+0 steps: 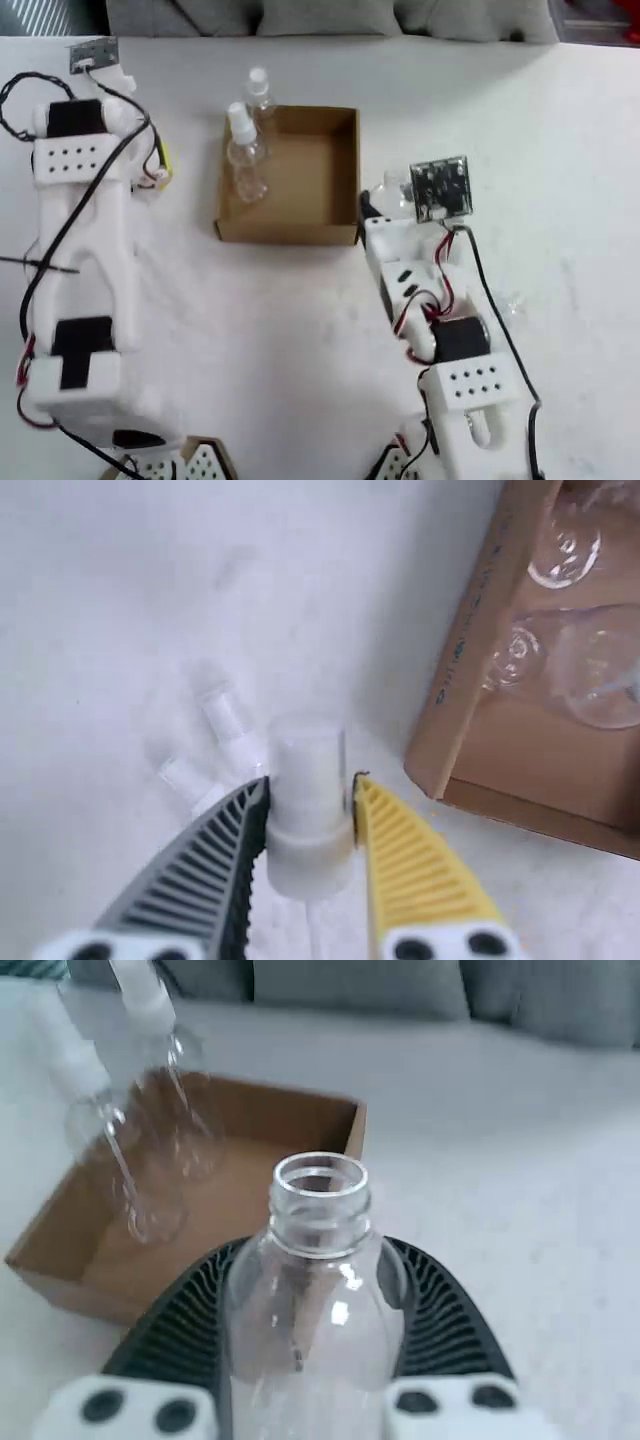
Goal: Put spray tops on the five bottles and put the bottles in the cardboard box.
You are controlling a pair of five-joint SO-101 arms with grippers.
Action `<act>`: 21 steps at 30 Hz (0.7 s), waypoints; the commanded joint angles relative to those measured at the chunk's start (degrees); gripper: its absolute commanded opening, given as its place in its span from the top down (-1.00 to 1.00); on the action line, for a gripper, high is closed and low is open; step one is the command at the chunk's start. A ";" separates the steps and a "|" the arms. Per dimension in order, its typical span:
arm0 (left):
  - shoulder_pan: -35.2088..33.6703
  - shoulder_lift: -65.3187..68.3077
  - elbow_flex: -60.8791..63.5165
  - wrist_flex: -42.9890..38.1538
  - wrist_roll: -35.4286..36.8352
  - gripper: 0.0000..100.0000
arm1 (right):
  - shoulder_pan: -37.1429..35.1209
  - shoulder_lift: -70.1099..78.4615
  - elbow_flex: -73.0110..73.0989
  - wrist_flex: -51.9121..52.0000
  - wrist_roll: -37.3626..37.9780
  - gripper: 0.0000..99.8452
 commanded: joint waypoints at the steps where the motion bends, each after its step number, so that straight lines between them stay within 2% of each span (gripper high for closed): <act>1: 2.86 -13.32 6.33 -7.65 -0.62 0.96 | -0.75 -5.14 4.48 -12.79 0.35 0.97; 4: 4.62 -18.86 10.73 -11.60 -0.62 0.96 | -1.10 -8.66 9.58 -17.98 0.26 0.97; 8: 6.99 -25.27 14.51 -16.79 -0.62 0.96 | -5.67 -15.78 19.08 -22.73 0.26 0.97; 13: 10.77 -33.27 18.02 -24.53 -0.62 0.96 | -10.95 -27.12 27.78 -23.34 0.70 0.97; 17: 14.29 -39.60 20.48 -32.44 -0.88 0.96 | -13.49 -36.18 32.09 -17.45 0.70 0.96; 21: 18.77 -44.88 22.07 -40.70 -0.79 0.96 | -17.80 -43.74 32.00 -5.23 0.35 0.96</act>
